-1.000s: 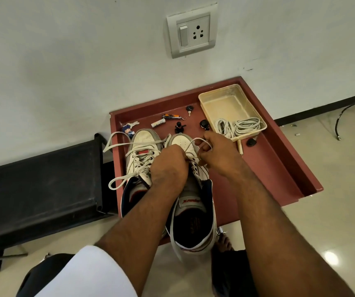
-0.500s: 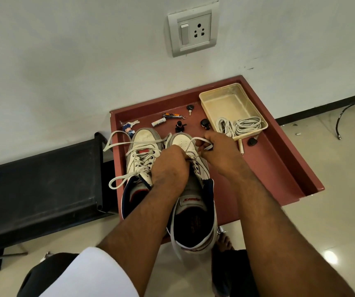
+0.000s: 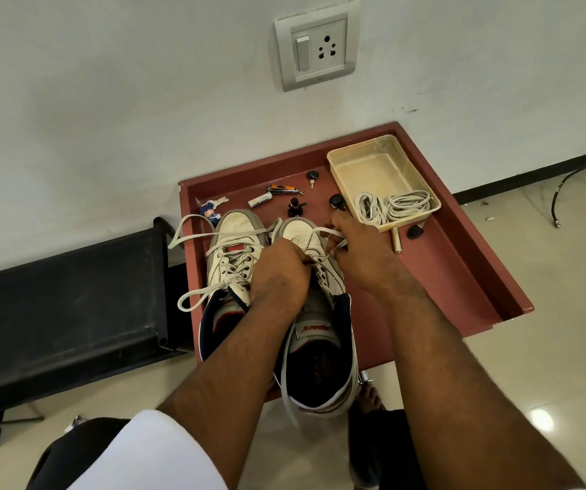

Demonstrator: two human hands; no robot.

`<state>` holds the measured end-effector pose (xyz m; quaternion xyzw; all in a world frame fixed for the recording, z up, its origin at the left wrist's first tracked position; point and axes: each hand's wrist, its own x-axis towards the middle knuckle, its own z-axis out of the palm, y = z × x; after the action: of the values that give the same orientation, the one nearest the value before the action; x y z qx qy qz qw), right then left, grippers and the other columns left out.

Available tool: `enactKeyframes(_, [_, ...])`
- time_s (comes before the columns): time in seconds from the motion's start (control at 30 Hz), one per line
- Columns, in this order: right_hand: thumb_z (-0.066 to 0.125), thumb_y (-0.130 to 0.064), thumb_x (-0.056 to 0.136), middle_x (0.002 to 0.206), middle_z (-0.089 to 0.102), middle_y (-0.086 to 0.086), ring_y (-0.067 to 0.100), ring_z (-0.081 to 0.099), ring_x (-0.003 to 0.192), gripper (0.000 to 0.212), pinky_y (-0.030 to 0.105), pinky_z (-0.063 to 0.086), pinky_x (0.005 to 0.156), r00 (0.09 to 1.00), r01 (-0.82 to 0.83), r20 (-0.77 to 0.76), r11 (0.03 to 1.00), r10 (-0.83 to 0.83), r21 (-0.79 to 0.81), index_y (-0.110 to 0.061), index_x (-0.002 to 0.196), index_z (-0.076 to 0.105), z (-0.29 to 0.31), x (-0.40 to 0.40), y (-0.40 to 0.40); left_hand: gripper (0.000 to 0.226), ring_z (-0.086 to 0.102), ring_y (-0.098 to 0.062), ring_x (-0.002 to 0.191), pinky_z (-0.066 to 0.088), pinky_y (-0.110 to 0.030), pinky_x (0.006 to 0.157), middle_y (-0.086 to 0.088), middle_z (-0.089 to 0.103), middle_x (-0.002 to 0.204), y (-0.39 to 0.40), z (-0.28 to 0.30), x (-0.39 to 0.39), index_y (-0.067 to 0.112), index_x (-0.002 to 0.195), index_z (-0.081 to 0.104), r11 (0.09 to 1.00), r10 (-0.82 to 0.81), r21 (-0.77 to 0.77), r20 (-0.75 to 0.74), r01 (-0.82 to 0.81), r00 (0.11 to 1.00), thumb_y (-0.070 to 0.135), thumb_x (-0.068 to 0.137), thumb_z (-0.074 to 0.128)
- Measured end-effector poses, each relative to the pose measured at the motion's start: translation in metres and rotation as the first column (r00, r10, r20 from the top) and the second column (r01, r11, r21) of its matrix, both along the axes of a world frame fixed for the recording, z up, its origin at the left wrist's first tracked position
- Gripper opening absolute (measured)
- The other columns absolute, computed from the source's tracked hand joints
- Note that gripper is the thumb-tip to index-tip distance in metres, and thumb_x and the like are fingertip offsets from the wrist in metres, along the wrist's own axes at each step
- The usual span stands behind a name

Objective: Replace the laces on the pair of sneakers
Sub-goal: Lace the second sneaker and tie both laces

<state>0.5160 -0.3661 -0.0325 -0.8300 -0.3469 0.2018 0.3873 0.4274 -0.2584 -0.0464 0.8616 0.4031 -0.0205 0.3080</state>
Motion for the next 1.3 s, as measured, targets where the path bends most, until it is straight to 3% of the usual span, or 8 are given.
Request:
enactKeyframes(0.13, [0.058, 0.002, 0.088, 0.088, 0.062, -0.007, -0.002, 0.057, 0.077, 0.028, 0.010, 0.040, 0.061, 0.997, 0.058, -0.044, 0.998, -0.057, 0.021, -0.018, 0.107, 0.054, -0.003, -0.001, 0.002, 0.016, 0.069, -0.024, 0.084, 0.058, -0.036, 0.079, -0.005, 0.075, 0.093, 0.000, -0.002, 0.001, 0.020, 0.098, 0.077, 1.000, 0.001, 0.001, -0.001, -0.001, 1.000, 0.022, 0.084, 0.070])
enactKeyframes(0.27, [0.061, 0.003, 0.085, 0.091, 0.062, -0.001, 0.004, 0.056, 0.078, 0.029, 0.003, 0.039, 0.055, 0.991, 0.072, -0.113, 0.997, -0.069, 0.019, -0.016, 0.105, 0.052, -0.009, -0.003, 0.004, 0.015, 0.069, -0.023, 0.082, 0.058, -0.036, 0.078, -0.004, 0.074, 0.091, 0.000, -0.003, 0.002, 0.022, 0.097, 0.077, 1.000, 0.022, -0.019, -0.007, -0.022, 1.000, 0.022, 0.084, 0.070])
enactKeyframes(0.47, [0.071, 0.000, 0.075, 0.090, 0.067, -0.001, 0.010, 0.064, 0.081, 0.036, 0.018, 0.052, 0.064, 0.964, 0.207, -0.182, 0.977, -0.196, 0.048, -0.018, 0.104, 0.058, -0.021, -0.001, 0.010, 0.015, 0.070, -0.024, 0.083, 0.058, -0.039, 0.080, -0.004, 0.074, 0.091, 0.001, -0.003, 0.003, 0.024, 0.097, 0.078, 0.997, 0.040, -0.065, 0.003, -0.040, 0.999, 0.020, 0.086, 0.069])
enactKeyframes(0.63, [0.078, 0.004, 0.070, 0.094, 0.072, 0.008, 0.022, 0.071, 0.090, 0.048, 0.048, 0.059, 0.082, 0.813, 0.332, -0.517, 0.943, -0.269, 0.033, -0.015, 0.111, 0.061, -0.029, -0.001, 0.008, 0.010, 0.069, -0.024, 0.081, 0.058, -0.037, 0.074, -0.003, 0.073, 0.088, -0.001, 0.001, 0.006, 0.021, 0.088, 0.078, 0.993, 0.084, -0.078, -0.019, -0.085, 0.996, 0.019, 0.085, 0.068])
enactKeyframes(0.87, [0.075, -0.017, 0.083, 0.107, 0.070, -0.001, 0.016, 0.067, 0.099, 0.045, 0.034, 0.051, 0.090, 0.634, 0.345, -0.751, 0.936, -0.181, 0.066, -0.025, 0.122, 0.055, 0.019, -0.044, -0.036, 0.016, 0.068, -0.029, 0.086, 0.056, -0.035, 0.070, -0.011, 0.072, 0.096, -0.005, 0.010, 0.006, 0.011, 0.092, 0.073, 1.000, 0.024, 0.009, -0.111, -0.023, 0.994, 0.011, 0.086, 0.057])
enactKeyframes(0.97, [0.076, -0.013, 0.080, 0.112, 0.072, 0.002, 0.017, 0.070, 0.100, 0.048, 0.031, 0.055, 0.081, 0.549, 0.342, -0.832, 0.930, -0.081, 0.135, -0.025, 0.123, 0.057, 0.032, -0.075, -0.066, 0.019, 0.066, -0.033, 0.099, 0.054, -0.038, 0.078, -0.014, 0.069, 0.108, -0.007, 0.018, 0.005, 0.006, 0.101, 0.068, 0.999, -0.023, 0.030, -0.136, 0.027, 0.991, 0.009, 0.089, 0.055])
enactKeyframes(1.17, [0.064, -0.009, 0.088, 0.089, 0.075, 0.008, 0.027, 0.072, 0.086, 0.013, 0.045, 0.058, 0.083, 0.836, 0.280, -0.491, 0.960, -0.246, -0.003, -0.017, 0.094, 0.072, 0.018, -0.098, -0.055, 0.031, 0.060, -0.032, 0.116, 0.050, -0.038, 0.089, -0.013, 0.061, 0.127, -0.014, 0.049, -0.003, 0.006, 0.119, 0.059, 0.954, -0.245, 0.107, -0.262, 0.280, 0.933, 0.014, 0.089, 0.055])
enactKeyframes(1.3, [0.055, -0.013, 0.093, 0.084, 0.070, 0.005, 0.024, 0.067, 0.078, 0.017, 0.034, 0.056, 0.071, 0.875, 0.390, -0.291, 0.919, -0.387, -0.052, -0.010, 0.101, 0.070, 0.015, -0.114, -0.048, 0.033, 0.060, -0.033, 0.115, 0.050, -0.039, 0.085, -0.010, 0.062, 0.125, -0.031, 0.086, -0.025, 0.010, 0.123, 0.058, 0.832, -0.364, 0.281, -0.374, 0.478, 0.853, 0.015, 0.091, 0.054])
